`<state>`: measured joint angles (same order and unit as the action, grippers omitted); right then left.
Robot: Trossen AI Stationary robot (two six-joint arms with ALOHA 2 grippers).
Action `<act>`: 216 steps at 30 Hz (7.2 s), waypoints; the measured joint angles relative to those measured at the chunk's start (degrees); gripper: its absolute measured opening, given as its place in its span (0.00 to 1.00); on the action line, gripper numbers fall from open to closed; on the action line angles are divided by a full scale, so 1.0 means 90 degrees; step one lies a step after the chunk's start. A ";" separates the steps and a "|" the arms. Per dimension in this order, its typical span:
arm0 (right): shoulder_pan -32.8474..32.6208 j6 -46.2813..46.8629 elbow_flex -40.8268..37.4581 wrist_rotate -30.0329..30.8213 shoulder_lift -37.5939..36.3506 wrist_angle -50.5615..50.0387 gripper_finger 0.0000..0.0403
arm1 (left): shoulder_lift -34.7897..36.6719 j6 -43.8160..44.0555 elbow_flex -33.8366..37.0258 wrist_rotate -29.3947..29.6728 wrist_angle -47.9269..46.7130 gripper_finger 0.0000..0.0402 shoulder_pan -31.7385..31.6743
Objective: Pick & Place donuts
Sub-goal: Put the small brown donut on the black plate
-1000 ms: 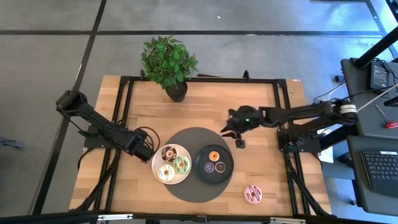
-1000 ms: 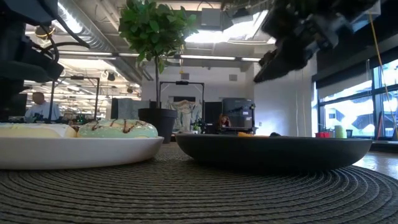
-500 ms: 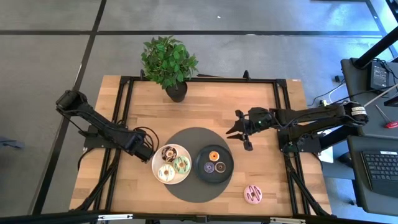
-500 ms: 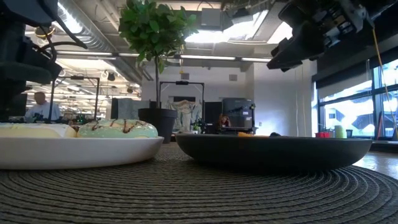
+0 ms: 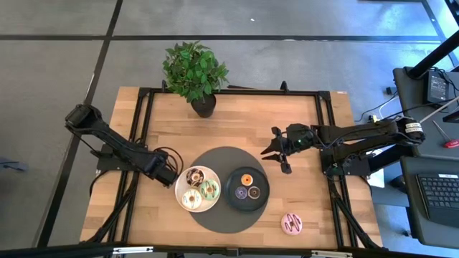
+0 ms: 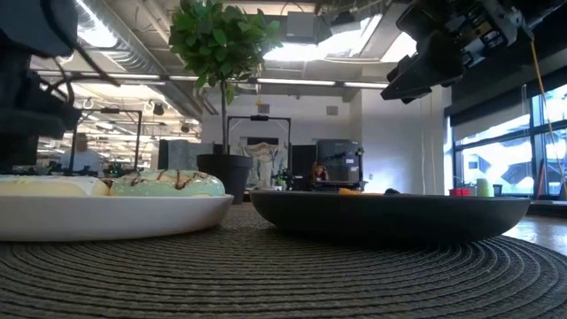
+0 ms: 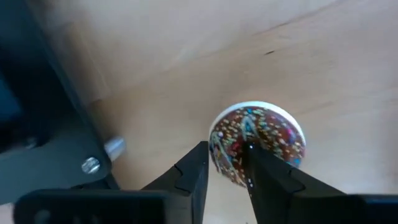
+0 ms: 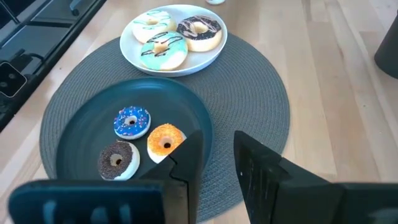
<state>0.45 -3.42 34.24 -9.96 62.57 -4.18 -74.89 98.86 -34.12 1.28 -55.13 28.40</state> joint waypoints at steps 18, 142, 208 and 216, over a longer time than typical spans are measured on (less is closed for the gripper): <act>0.0005 -0.0019 0.0000 0.0186 0.0002 0.0005 0.23 | 0.0100 -0.0148 0.0298 -0.0117 0.0441 0.25 0.0000; -0.0775 -0.2124 0.2613 0.3869 0.3876 0.2057 0.10 | -0.0848 -0.7576 -0.1336 0.3246 0.6255 0.07 -0.2375; -0.2813 0.0900 0.0895 0.3099 0.1988 0.0924 0.08 | -0.0510 -0.8239 -0.1334 0.3433 0.5964 0.40 -0.2074; -0.2934 0.1059 -0.0643 0.2764 0.2039 0.3622 0.08 | -0.0510 -0.8220 -0.1334 0.3409 0.6013 0.38 -0.2074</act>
<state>-25.96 6.10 28.46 14.92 80.92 28.42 -79.48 24.88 -46.13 31.97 -1.02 9.74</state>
